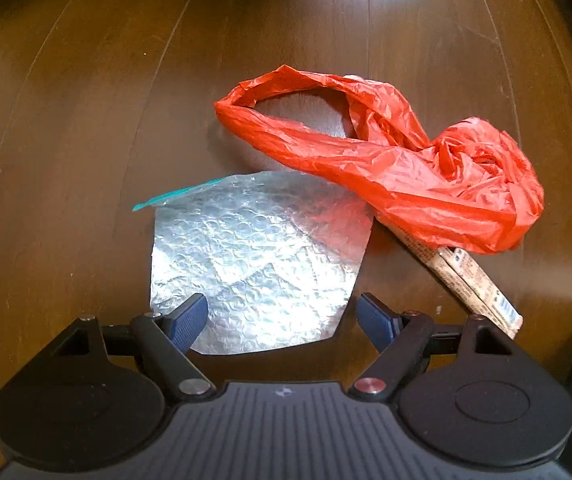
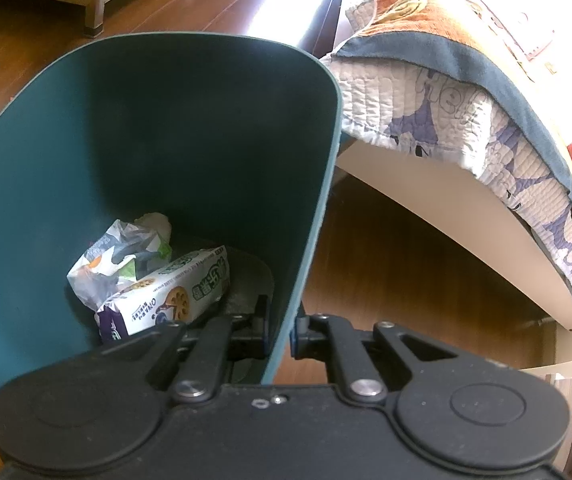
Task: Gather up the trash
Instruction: 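Grasp the silver bubble-wrap mailer with the left gripper, then carry the silver mailer into the green bin and open the left gripper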
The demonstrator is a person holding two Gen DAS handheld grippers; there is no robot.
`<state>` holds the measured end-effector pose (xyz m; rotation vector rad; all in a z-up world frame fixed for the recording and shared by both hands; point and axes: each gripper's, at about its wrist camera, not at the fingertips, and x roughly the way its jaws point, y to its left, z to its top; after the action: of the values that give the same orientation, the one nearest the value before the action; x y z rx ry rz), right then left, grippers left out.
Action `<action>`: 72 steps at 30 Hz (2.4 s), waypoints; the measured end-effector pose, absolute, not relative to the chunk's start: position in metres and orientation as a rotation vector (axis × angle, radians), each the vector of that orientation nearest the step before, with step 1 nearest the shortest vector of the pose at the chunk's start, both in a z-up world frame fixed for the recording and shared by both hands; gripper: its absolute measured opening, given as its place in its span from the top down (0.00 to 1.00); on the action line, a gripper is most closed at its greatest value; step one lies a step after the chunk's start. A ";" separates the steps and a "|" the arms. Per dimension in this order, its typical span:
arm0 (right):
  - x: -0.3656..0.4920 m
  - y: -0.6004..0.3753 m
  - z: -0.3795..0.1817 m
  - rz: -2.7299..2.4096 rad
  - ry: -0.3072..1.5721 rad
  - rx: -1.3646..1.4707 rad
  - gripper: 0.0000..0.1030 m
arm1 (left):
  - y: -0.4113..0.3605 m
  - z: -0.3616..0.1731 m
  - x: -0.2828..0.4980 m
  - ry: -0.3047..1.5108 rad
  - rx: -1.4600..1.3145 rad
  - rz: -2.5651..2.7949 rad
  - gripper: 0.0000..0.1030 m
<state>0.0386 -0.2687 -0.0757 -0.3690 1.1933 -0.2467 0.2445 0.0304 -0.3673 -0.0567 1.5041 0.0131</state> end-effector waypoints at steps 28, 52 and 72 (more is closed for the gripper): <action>0.041 -0.265 -0.074 -0.247 1.191 -0.377 0.92 | 0.084 -0.330 0.248 1.449 -0.068 -0.041 0.92; 0.041 -0.263 -0.076 -0.251 1.191 -0.387 0.91 | 0.062 -0.353 0.248 1.440 -0.005 0.021 0.38; 0.041 -0.265 -0.075 -0.252 1.187 -0.370 0.91 | 0.075 -0.287 0.225 1.364 0.047 -0.060 0.99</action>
<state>0.0409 -0.2651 -0.0750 -0.3701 1.1872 -0.2518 0.2254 0.0746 -0.2874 0.0470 1.3645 -0.0601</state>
